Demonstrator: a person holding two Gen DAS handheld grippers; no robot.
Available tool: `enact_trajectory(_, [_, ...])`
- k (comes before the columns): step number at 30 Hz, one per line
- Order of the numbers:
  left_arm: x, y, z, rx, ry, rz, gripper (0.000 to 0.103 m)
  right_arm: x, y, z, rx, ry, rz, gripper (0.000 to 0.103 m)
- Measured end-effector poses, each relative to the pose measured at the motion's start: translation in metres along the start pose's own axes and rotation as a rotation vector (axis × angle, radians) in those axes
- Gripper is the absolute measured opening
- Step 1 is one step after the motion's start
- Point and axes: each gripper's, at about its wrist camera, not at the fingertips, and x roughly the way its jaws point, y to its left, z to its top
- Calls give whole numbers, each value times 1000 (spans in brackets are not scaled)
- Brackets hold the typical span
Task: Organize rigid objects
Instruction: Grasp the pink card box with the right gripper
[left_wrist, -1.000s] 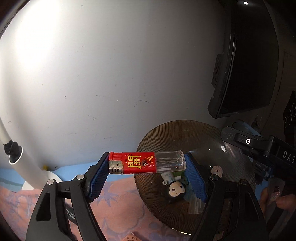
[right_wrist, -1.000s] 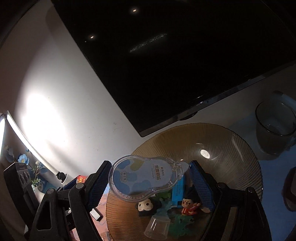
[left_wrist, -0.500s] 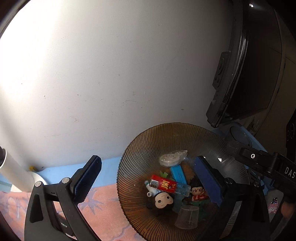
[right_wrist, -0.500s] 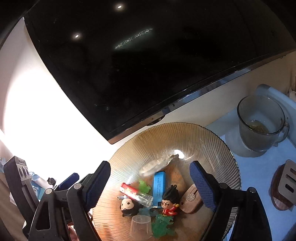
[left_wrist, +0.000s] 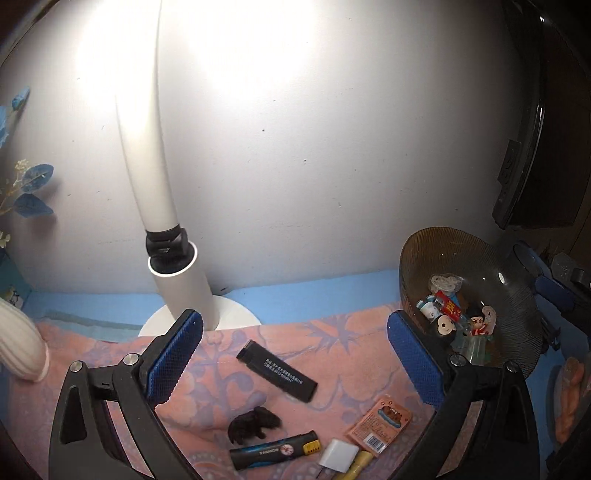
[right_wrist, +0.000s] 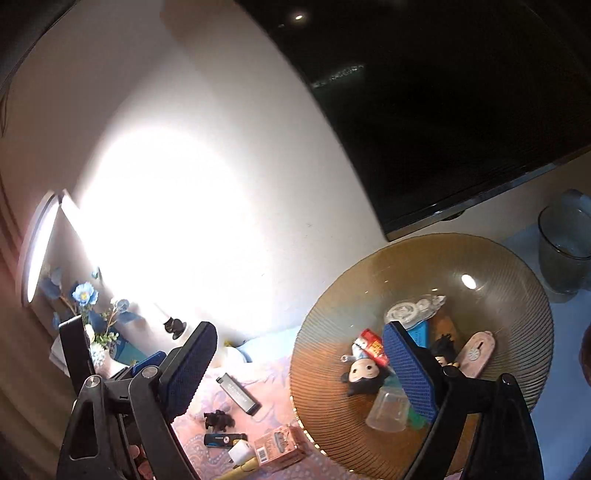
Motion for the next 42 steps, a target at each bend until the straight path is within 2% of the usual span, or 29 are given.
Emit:
enact_trajectory(2, [0,20,-3,-25,20,27,100,9,16,-11,-59,28,22,90])
enact_trajectory(7, [0,48,-41,-52,53,142,100,35,46,-57,-133,115,126,90])
enact_trajectory(11, [7,66,-73,-89,101,140,100,58,58,-92,-234,195,56,89])
enact_trajectory(13, [16,70,-84,-125,130,119,100,69,55,-105,-257,242,35,84])
enact_trajectory(15, [20,73,-91,-146,134,108,100,77,49,-114,-257,278,23,79])
enact_trajectory(18, [27,65,-97,-133,127,138,100,87,44,-126,-307,305,-54,77])
enact_trajectory(20, [29,63,-100,-130,133,130,100,92,42,-132,-354,321,-109,77])
enact_trajectory(23, [38,53,-99,-128,144,118,100,99,44,-139,-413,349,-137,77])
enact_trajectory(30, [64,43,-102,-182,188,116,100,108,46,-140,-455,366,-107,77])
enact_trajectory(32, [73,40,-108,-185,201,139,100,110,45,-143,-452,381,-87,77])
enact_trajectory(34, [75,34,-109,-166,193,171,102,117,50,-151,-506,415,-136,78])
enact_trajectory(36, [78,30,-108,-161,195,180,102,119,59,-155,-562,402,-176,77])
enact_trajectory(41, [85,23,-106,-158,204,196,103,128,55,-147,-520,404,-180,80])
enact_trajectory(42, [96,23,-107,-158,206,203,103,129,56,-147,-524,403,-187,80])
